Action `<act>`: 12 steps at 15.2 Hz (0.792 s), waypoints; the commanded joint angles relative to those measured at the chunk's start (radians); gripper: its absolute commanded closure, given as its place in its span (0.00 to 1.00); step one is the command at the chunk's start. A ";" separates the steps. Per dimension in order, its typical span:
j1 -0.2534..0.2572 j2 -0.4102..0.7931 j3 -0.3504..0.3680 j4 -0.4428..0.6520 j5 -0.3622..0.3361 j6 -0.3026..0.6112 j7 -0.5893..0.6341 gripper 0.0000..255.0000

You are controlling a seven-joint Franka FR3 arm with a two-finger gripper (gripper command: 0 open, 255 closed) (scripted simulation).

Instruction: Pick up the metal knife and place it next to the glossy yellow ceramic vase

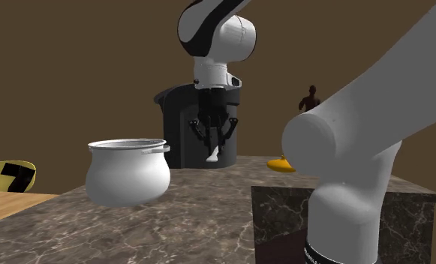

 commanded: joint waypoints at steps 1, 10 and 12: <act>-0.024 -0.024 -0.047 -0.035 -0.033 0.008 -0.054 1.00; -0.173 -0.062 -0.267 -0.076 -0.212 0.012 -0.293 1.00; -0.208 -0.049 -0.315 -0.070 -0.253 0.022 -0.345 1.00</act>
